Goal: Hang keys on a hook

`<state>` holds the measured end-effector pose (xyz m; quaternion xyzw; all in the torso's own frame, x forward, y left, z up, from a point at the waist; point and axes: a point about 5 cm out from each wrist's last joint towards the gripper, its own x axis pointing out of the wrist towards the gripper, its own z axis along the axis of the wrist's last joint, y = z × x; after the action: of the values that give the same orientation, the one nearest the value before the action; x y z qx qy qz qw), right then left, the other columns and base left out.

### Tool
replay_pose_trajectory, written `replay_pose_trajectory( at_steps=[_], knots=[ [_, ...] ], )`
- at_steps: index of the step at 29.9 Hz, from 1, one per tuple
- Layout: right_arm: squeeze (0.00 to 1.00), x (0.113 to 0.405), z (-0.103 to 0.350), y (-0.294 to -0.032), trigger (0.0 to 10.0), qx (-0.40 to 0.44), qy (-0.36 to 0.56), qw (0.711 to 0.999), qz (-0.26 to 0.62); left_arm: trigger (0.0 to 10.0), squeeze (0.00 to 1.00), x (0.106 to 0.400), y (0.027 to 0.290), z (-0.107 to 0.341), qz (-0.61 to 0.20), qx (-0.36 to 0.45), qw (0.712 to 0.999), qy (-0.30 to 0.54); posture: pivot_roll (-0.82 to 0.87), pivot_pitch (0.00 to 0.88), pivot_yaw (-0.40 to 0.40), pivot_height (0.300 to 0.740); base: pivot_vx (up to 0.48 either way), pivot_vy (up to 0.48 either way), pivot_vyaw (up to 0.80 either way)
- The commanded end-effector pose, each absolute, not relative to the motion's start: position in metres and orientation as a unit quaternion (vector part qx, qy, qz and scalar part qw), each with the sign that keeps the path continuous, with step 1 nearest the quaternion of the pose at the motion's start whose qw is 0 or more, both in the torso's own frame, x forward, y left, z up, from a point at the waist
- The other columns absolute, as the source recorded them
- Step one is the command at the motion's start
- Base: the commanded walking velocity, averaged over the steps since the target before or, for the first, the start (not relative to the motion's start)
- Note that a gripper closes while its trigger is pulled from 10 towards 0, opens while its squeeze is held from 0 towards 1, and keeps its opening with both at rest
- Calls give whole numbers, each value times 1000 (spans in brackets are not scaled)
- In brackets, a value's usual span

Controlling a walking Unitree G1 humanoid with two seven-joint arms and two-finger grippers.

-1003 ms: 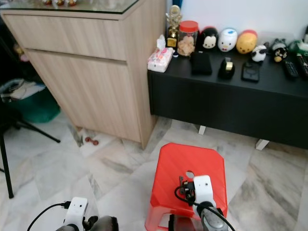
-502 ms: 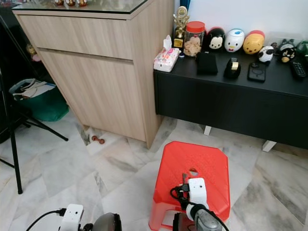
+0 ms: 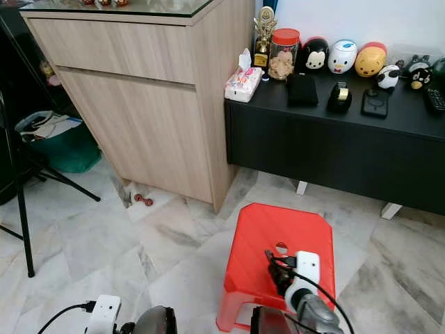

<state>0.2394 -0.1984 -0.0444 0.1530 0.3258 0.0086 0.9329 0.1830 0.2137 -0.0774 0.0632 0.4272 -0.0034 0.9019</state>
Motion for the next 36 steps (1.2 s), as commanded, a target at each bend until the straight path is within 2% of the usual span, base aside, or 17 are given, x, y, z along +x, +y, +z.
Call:
replay_pose_trajectory(
  at_steps=[1, 17, 23, 29, 32, 36],
  knots=[
    [0, 229, -53, -191, 10000, 169, 339, 925, 7, 10000, 0, 175, 214, -82, 0, 55, 895, 442, 12, 95, 28, 623, 0, 0, 0],
    [0, 250, -30, -184, 10000, 153, 264, 951, 43, 10000, 0, 173, 218, -81, -2, 57, 894, 444, 1, 75, 25, 623, 0, 0, 0],
    [0, 248, -23, -185, 10000, 146, 239, 959, 53, 10000, 0, 174, 218, -81, -2, 56, 894, 444, -5, 78, 24, 623, 0, 0, 0],
    [0, 241, -25, -189, 10000, 146, 249, 957, 28, 10000, 0, 174, 218, -81, -2, 57, 894, 445, -7, 81, 21, 623, 0, 0, 0],
    [0, 237, -32, -194, 10000, 166, 270, 948, -10, 10000, 0, 173, 218, -82, -1, 56, 893, 446, -6, 81, 22, 623, 0, 0, 0],
    [0, 234, -39, -190, 10000, 178, 304, 936, -8, 10000, 0, 172, 218, -82, -1, 55, 893, 446, -3, 82, 21, 623, 0, 0, 0]
  ],
)
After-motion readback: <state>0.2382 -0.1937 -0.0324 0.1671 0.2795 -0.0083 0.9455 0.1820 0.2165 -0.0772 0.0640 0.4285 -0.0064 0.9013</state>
